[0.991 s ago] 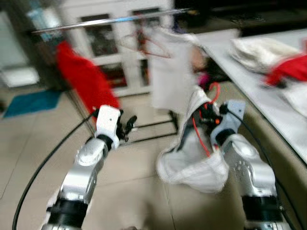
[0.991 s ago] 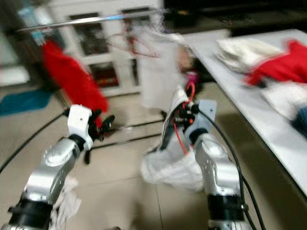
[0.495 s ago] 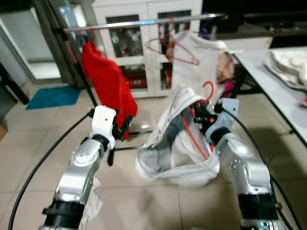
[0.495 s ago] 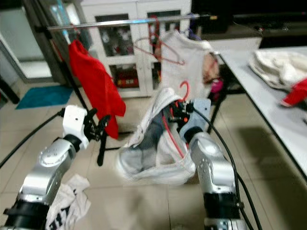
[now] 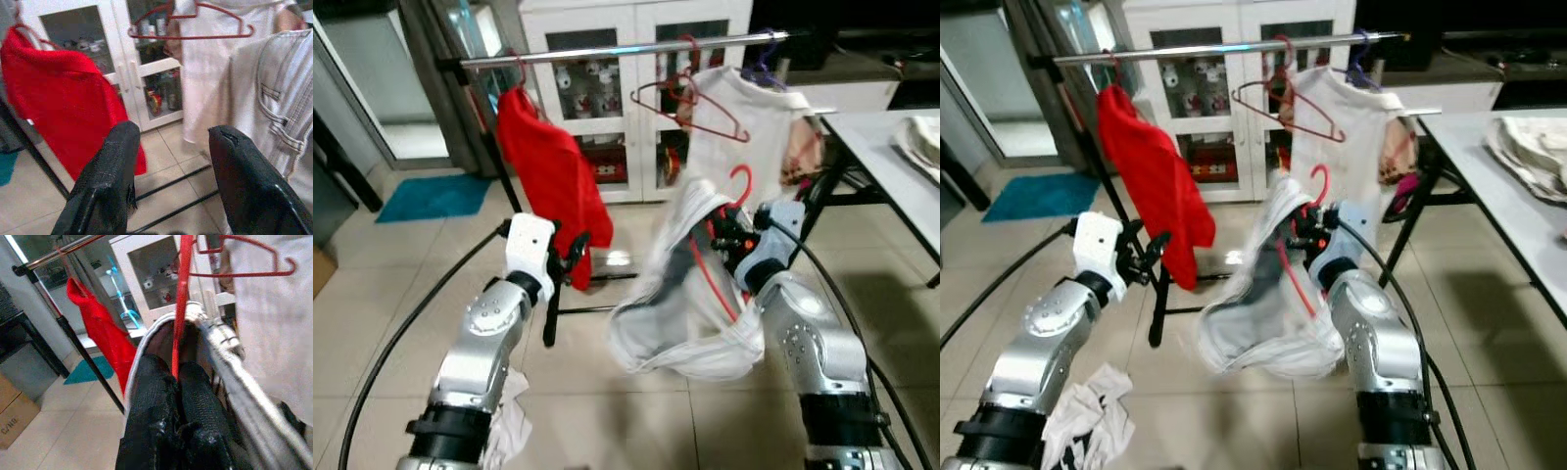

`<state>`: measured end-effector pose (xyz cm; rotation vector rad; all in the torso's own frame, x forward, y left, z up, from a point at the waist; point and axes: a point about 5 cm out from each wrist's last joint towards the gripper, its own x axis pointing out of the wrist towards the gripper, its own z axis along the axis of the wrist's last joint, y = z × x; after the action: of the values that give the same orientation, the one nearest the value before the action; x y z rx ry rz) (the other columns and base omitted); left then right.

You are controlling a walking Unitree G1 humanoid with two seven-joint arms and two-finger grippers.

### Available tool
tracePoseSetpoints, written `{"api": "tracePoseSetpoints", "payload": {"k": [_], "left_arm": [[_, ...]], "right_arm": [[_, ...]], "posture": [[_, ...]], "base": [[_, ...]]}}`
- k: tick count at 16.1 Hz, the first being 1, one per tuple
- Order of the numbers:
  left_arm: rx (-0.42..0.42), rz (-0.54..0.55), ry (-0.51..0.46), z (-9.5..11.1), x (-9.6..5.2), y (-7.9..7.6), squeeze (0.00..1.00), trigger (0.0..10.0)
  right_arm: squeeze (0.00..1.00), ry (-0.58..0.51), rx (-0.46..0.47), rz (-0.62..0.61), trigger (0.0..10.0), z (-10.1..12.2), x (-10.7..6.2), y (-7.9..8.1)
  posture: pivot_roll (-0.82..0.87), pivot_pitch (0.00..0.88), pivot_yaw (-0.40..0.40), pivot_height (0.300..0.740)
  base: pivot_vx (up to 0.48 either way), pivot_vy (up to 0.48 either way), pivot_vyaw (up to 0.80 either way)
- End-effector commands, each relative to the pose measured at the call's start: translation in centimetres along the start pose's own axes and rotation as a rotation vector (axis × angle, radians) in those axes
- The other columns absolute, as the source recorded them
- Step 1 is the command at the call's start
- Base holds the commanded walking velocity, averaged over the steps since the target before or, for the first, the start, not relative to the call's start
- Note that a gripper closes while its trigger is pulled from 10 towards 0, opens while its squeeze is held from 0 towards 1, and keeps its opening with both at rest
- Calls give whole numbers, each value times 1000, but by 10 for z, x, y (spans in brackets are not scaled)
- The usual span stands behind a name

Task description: Hang hanger

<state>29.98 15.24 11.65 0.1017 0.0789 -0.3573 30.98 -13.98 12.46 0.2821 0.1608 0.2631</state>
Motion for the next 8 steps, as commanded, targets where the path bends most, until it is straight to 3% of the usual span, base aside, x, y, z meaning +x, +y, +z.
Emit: {"api": "tracePoseSetpoints", "payload": {"k": [1, 4, 7, 8], "left_arm": [[11, 28, 9, 0, -3, 9, 0, 10000], [10, 20, 11, 0, -3, 8, 0, 10000], [11, 12, 11, 1, -1, 7, 0, 10000], [13, 9, 10, 1, 0, 7, 0, 10000]], "right_arm": [[0, -58, -6, 61, 10000, 12, 4, 16], [0, -43, -25, 38, 10000, 11, 3, 14], [0, -61, -36, 8, 10000, 14, 2, 10], [0, -70, -11, 0, 10000, 14, 2, 9]], "posture": [[-64, 0, 88, 740], [-72, 0, 98, 740], [-78, 0, 106, 740], [-78, 0, 106, 740]], "base": [[356, 0, 0], [351, 0, 0], [350, 0, 800], [349, 0, 0]]}}
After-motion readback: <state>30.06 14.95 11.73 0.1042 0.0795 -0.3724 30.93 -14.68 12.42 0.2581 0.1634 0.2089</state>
